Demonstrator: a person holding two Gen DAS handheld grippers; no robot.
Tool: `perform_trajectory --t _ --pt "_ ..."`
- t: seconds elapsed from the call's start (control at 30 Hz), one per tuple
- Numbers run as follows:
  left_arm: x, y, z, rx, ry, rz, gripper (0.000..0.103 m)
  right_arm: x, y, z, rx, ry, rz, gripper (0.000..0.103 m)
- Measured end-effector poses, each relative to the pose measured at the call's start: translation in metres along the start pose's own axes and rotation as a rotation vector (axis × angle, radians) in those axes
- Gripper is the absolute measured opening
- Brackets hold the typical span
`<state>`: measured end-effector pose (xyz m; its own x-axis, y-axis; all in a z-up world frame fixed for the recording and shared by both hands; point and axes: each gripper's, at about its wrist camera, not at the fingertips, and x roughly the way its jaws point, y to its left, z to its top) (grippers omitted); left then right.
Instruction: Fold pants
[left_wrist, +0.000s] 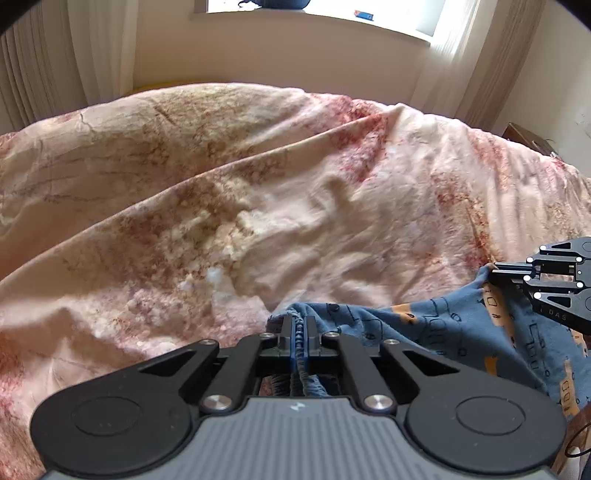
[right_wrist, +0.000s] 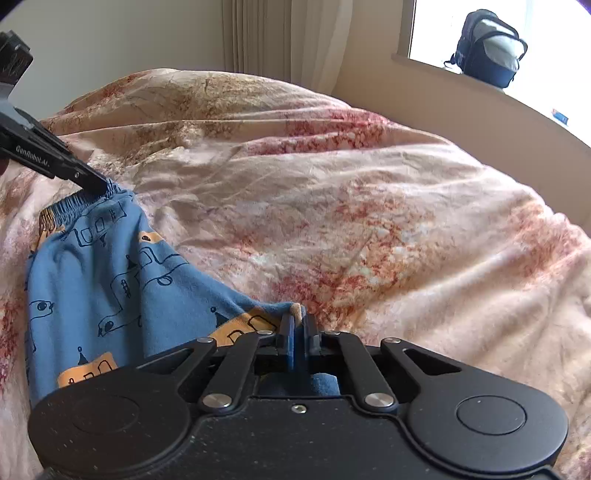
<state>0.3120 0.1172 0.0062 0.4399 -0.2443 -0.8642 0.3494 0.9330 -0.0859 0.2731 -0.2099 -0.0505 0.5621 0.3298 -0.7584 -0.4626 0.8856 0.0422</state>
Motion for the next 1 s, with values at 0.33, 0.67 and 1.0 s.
perform_trajectory --t 0.33,0.67,1.0 --pt "0.020 0.020 -0.036 0.070 -0.088 0.070 0.021 0.007 0.004 -0.001 0.002 0.019 -0.038 0.005" --pt "0.015 0.056 -0.058 -0.113 -0.046 -0.134 0.077 -0.015 0.001 0.005 -0.026 -0.048 0.095 0.069" --pt "-0.014 0.022 -0.054 -0.074 -0.111 -0.090 0.013 -0.003 -0.007 0.005 -0.007 -0.021 0.113 0.011"
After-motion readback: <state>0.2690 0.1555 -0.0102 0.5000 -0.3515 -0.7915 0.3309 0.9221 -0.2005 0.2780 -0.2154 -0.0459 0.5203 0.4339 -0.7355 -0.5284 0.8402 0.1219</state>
